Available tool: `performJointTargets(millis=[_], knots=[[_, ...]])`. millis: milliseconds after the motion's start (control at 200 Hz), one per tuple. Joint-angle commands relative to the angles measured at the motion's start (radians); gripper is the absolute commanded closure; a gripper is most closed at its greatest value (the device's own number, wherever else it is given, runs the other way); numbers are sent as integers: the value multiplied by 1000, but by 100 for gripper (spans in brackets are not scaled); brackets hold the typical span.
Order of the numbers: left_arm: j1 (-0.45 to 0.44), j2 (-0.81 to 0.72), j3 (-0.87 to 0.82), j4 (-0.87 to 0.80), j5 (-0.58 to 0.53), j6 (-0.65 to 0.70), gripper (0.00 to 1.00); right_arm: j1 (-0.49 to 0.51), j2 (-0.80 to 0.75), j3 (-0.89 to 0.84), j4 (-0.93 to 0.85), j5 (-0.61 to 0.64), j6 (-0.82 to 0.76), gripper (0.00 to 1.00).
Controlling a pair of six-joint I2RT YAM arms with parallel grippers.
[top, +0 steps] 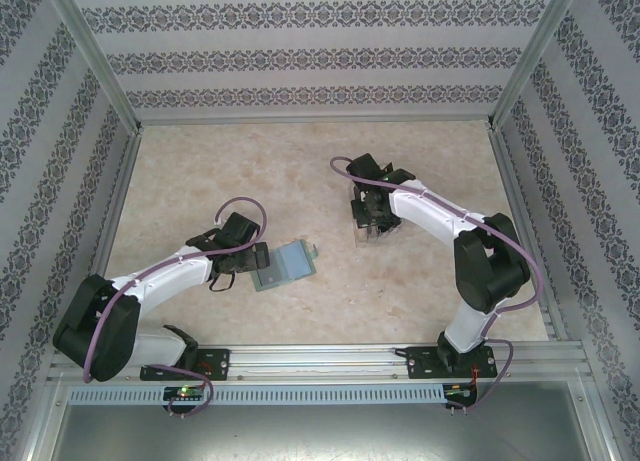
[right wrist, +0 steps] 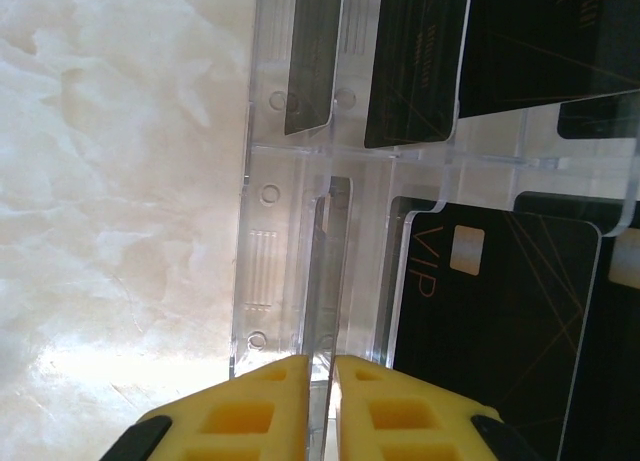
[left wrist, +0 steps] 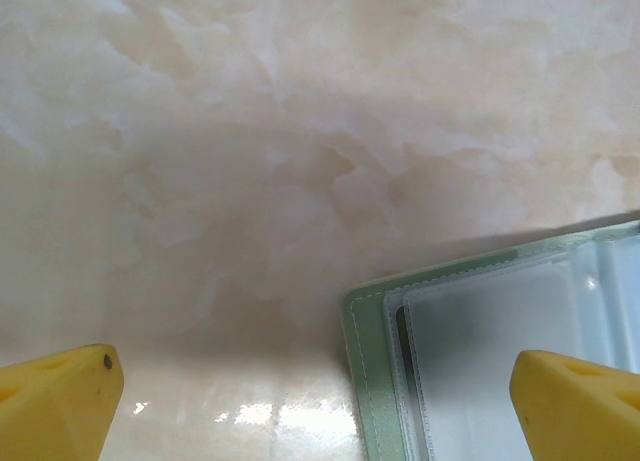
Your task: Put the credit cards into the card holder
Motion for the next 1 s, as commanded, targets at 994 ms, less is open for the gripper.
performJointTargets(millis=[994], knots=[[-14, -10, 26, -14, -15, 23, 0, -38, -186, 20, -20, -67, -6, 100]])
